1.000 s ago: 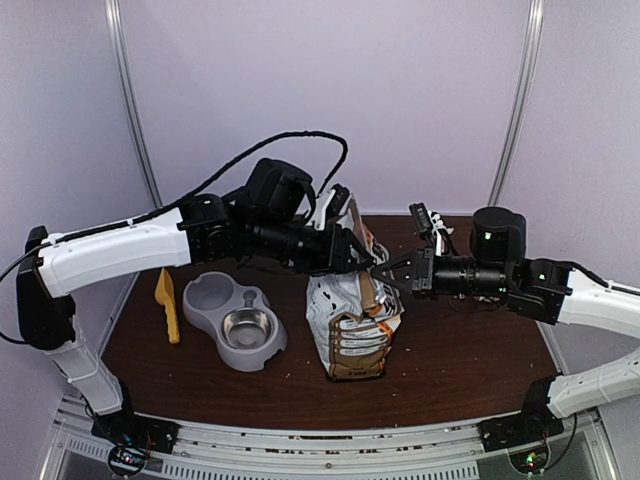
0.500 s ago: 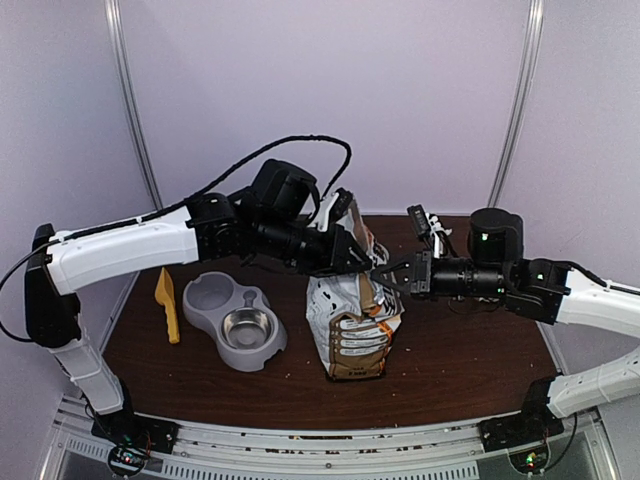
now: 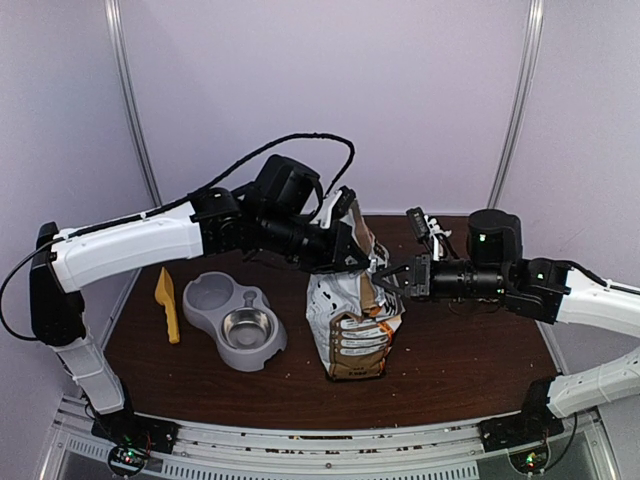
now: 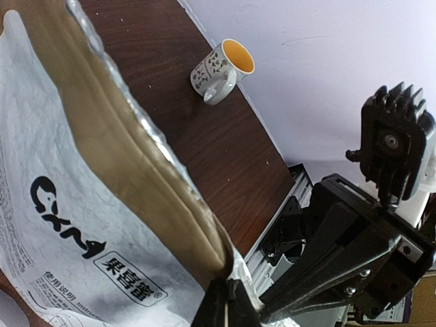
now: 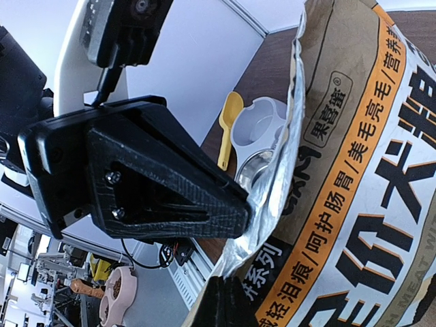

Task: Serve the pet food
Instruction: Open the seal of the pet food bag.

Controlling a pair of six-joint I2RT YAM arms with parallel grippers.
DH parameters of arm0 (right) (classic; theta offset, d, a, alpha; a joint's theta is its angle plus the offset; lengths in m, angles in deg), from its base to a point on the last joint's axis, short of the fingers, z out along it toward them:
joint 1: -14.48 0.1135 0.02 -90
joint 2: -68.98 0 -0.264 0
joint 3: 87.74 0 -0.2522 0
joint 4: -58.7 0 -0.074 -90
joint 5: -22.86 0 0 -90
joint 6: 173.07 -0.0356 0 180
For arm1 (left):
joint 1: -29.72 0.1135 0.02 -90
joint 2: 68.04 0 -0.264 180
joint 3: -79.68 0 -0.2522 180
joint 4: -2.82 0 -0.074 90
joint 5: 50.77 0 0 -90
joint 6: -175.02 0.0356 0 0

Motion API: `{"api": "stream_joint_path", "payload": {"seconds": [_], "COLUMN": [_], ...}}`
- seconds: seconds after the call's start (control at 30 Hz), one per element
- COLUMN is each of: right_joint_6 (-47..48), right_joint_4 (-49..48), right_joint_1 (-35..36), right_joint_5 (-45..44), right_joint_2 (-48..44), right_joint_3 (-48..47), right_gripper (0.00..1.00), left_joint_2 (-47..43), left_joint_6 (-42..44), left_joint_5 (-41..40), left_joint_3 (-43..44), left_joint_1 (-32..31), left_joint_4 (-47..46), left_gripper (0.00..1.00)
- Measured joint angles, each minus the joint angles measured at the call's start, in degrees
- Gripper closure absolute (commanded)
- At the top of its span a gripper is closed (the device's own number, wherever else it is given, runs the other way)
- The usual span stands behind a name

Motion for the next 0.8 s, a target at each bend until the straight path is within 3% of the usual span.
{"api": "stream_joint_path", "payload": {"seconds": [0.33,0.5,0.8], "right_joint_6": [0.7,0.8,0.3], "right_joint_4": [1.4,2.7,6.2], "right_joint_1": [0.0,0.0,0.0], "right_joint_5": [-0.8,-1.9,-6.1], "right_joint_2": [0.0,-0.2,-0.8], "right_joint_3": [-0.3,-0.9,-3.9], "right_gripper": [1.00,0.84,0.68], "left_joint_2": [0.0,0.0,0.0], "left_joint_6": [0.2,0.2,0.2], "left_joint_5": [0.0,0.0,-0.4], "left_joint_3": [0.1,0.1,0.1], "left_joint_1": [0.0,0.0,0.0], "left_joint_4": [-0.1,-0.5,-1.1], "left_gripper": [1.00,1.00,1.00]}}
